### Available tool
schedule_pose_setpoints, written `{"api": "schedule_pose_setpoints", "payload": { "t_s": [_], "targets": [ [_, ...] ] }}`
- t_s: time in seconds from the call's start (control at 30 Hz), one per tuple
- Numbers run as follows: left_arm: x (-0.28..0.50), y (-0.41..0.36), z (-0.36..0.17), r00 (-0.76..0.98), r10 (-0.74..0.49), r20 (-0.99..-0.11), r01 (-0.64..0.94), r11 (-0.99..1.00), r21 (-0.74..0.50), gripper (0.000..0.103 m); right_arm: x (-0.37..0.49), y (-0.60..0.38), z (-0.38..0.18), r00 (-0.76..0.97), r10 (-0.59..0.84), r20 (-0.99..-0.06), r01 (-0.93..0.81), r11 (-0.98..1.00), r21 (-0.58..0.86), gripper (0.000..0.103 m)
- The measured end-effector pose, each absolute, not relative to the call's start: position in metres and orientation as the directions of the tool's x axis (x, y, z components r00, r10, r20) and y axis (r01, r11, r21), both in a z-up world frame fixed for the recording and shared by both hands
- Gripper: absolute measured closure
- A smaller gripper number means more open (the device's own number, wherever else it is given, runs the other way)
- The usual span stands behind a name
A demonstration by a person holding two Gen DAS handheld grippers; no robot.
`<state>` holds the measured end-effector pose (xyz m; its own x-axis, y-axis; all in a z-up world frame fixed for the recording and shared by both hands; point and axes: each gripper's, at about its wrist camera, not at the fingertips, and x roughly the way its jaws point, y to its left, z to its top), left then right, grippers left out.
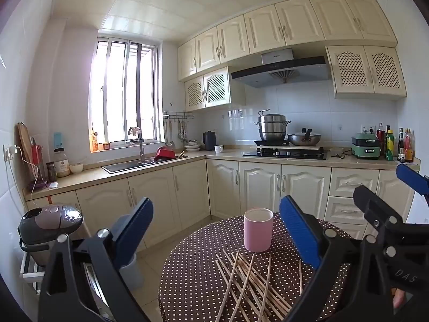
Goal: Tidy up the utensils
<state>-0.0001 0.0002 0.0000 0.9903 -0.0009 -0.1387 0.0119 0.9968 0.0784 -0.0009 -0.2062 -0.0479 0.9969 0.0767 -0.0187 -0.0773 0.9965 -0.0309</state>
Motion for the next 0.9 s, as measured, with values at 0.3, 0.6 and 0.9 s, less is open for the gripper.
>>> {"api": "schedule_pose_setpoints", "payload": {
  "t_s": [0.3,0.6,0.9],
  "targets": [
    [0.0,0.0,0.0,0.99,-0.001,-0.142,0.012,0.997,0.077,0.009,0.002,-0.2,-0.056,0.997,0.07,-0.023,-0.071,0.997,-0.029,0.006],
    [0.0,0.0,0.0,0.99,-0.002,-0.144,0.013,0.997,0.077,0.009,0.003,-0.202,-0.052,0.997,0.077,-0.031,-0.078,0.997,-0.021,0.006],
    [-0.004,-0.003,-0.003,0.99,0.0,-0.143,0.012,0.997,0.079,0.009,0.004,-0.201,-0.054,0.996,0.078,-0.032,-0.079,0.997,-0.02,0.006]
  ]
}}
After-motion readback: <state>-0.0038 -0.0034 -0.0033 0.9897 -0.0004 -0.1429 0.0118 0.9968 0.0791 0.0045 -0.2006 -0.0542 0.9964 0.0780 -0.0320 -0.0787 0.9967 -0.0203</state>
